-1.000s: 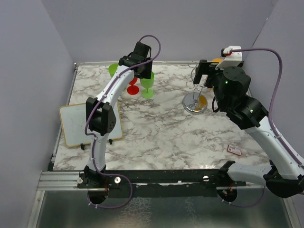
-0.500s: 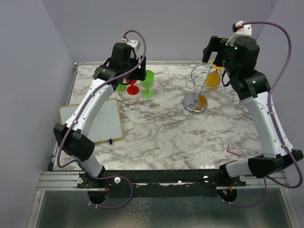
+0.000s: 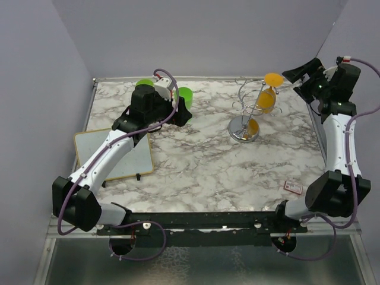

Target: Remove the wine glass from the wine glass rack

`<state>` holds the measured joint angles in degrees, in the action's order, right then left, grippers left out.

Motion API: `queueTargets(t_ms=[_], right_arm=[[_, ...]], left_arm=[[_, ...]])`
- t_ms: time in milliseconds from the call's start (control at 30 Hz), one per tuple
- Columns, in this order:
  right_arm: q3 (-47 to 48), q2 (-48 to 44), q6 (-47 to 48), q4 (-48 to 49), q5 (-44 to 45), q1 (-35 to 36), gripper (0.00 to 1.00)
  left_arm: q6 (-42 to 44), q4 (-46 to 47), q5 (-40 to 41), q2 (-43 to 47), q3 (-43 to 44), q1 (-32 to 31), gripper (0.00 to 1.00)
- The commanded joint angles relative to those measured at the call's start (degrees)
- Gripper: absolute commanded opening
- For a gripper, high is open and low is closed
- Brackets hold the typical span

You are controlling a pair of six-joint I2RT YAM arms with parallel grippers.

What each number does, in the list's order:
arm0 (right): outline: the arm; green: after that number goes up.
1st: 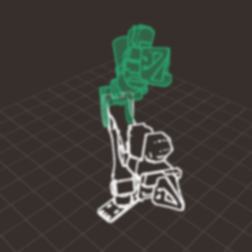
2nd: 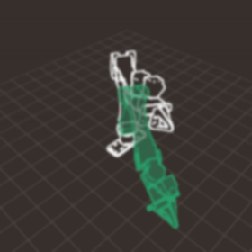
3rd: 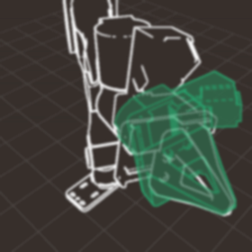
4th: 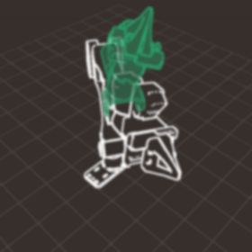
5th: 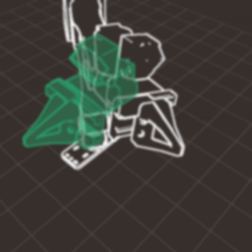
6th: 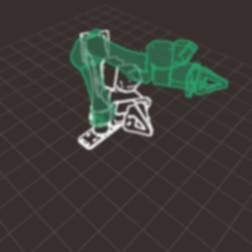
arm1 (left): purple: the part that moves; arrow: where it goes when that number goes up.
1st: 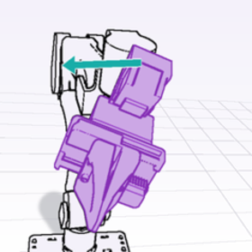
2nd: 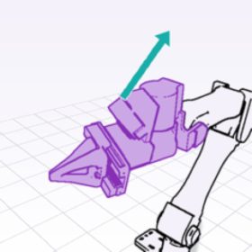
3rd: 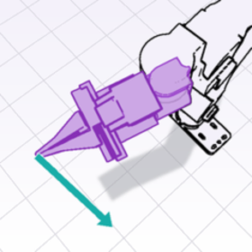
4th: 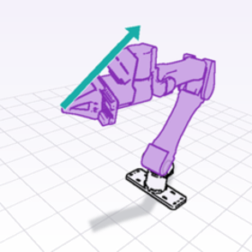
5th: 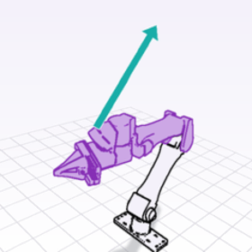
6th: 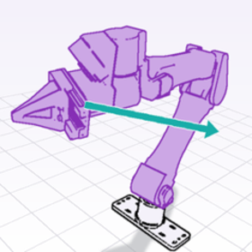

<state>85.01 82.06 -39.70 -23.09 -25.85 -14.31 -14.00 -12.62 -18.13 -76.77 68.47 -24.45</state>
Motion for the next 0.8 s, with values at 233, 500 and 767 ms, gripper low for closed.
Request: queueTargets(t_ms=[233, 500, 767], right_arm=[[-11.9, 2.2, -20.3, 19.4, -12.6, -3.6, 0.93], [-14.0, 3.8, -22.4, 20.7, -11.3, -3.6, 0.81], [-13.7, 6.5, -23.1, 23.8, -13.8, -3.6, 0.62]], left_arm=[[1.1, 7.9, -4.4, 3.3, -0.4, 0.2, 0.99], [0.3, 7.9, -5.0, 2.1, -0.3, 0.7, 0.99], [0.2, 7.9, -5.1, 2.3, -0.3, 0.8, 0.99]])
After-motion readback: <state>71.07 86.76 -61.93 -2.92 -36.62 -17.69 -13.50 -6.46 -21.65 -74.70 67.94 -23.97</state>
